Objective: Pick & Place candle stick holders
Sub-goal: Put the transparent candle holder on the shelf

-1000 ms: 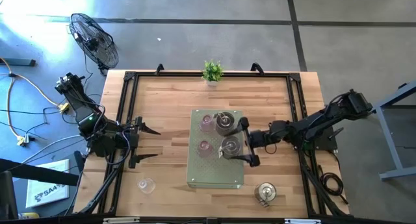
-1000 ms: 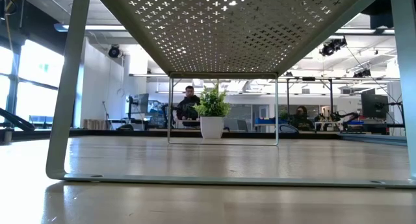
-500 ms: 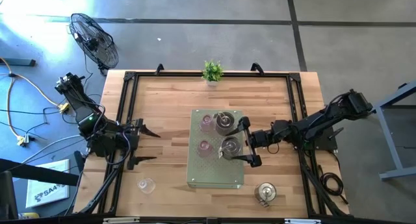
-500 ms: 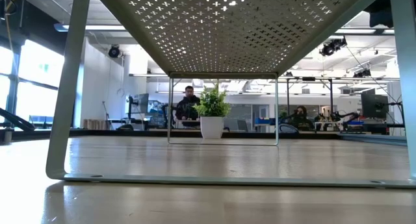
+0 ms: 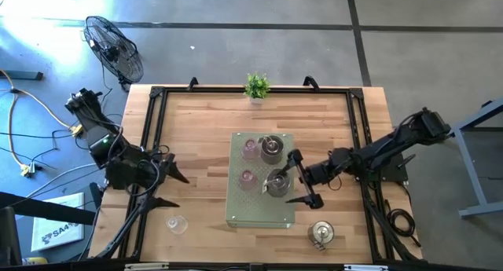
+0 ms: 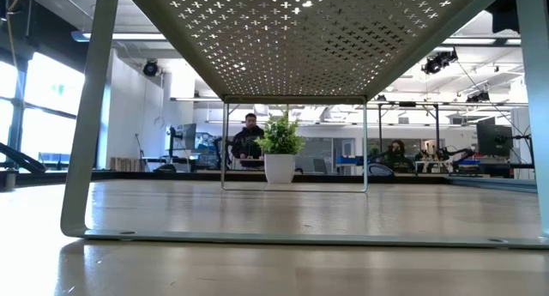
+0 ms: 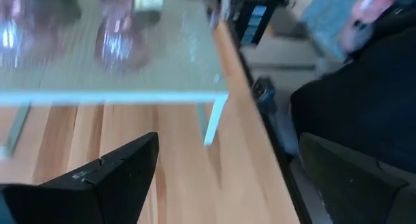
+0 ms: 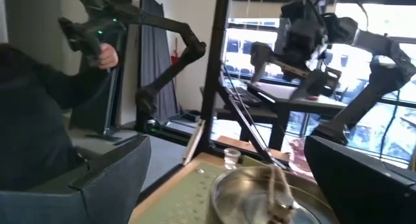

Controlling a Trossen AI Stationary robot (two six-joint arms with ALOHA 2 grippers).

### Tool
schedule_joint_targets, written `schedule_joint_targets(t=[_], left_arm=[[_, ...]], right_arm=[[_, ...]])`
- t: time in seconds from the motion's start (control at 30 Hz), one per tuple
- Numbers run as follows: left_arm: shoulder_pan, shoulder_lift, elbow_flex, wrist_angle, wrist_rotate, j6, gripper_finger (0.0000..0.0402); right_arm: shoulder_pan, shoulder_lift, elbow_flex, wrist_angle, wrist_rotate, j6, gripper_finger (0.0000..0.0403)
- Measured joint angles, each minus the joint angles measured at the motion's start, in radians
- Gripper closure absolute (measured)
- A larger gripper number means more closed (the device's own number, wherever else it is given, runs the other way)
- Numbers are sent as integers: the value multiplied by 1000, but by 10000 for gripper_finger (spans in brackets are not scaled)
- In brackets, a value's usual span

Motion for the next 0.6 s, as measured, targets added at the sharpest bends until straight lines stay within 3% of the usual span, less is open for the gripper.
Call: schedule_joint_targets(t=[0.33, 0.6], left_arm=[[0, 239, 230, -405, 80, -332, 37], [-1, 418, 321, -465, 415, -625, 37]], right_arm=[[41, -96, 0, -89, 6, -47, 3], [69, -134, 0, -160, 7, -47, 3]])
